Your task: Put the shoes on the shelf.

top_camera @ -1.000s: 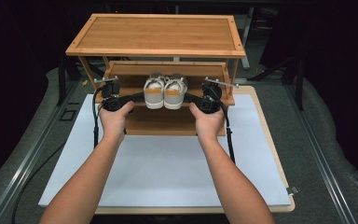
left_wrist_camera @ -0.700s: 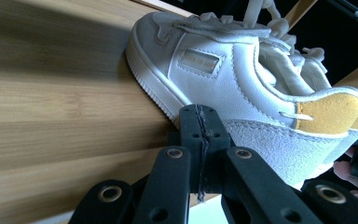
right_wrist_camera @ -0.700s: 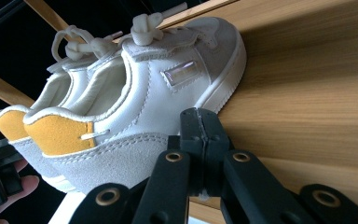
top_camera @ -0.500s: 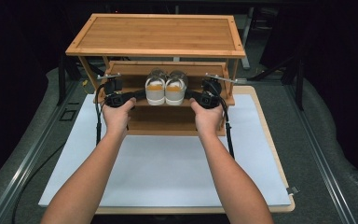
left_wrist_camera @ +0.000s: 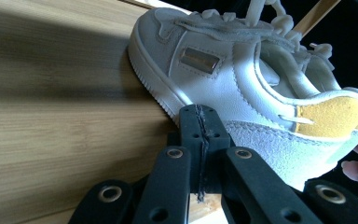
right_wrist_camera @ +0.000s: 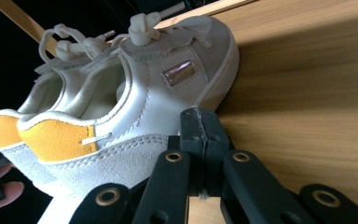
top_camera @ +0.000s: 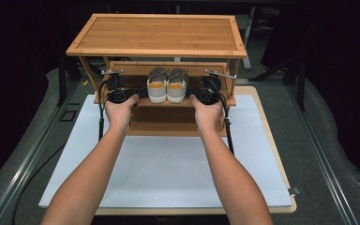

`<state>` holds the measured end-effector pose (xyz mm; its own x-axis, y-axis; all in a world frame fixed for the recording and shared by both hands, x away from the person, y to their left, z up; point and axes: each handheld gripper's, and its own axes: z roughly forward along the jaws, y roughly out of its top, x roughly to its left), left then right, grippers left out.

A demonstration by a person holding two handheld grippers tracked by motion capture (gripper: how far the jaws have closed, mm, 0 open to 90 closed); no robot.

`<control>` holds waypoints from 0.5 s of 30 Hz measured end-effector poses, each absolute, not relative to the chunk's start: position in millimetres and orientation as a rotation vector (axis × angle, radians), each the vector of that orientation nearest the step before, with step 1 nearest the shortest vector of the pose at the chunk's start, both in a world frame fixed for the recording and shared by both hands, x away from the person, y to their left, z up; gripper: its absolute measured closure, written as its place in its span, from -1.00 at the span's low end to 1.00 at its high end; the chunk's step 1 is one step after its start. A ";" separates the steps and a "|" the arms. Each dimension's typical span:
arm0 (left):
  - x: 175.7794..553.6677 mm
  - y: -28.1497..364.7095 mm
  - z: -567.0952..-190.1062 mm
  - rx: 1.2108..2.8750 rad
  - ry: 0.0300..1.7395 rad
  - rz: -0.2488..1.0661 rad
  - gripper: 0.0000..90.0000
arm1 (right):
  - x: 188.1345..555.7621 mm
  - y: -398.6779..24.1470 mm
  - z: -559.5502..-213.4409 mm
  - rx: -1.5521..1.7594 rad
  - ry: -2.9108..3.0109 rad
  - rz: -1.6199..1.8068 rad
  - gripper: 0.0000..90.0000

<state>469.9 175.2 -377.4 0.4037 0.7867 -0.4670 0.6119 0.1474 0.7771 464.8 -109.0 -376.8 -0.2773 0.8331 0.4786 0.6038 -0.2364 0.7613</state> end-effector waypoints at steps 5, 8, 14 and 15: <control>475.0 177.0 -379.3 1.533 1.295 0.182 0.99 | 468.7 -107.7 -377.7 1.744 1.770 1.533 1.00; 476.8 176.9 -380.0 1.526 1.293 0.181 0.99 | 470.9 -107.2 -376.8 1.754 1.772 1.510 1.00; 480.6 174.5 -378.7 1.533 1.306 0.196 0.99 | 476.0 -108.2 -378.7 1.797 1.741 1.535 1.00; 481.7 173.9 -379.0 1.525 1.310 0.193 0.99 | 476.7 -108.4 -378.9 1.808 1.734 1.541 1.00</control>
<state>481.7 173.9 -379.0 0.3839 0.7884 -0.4807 0.6158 0.1693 0.7695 476.7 -108.4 -378.9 -0.2321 0.8219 0.5201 0.6133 -0.2914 0.7341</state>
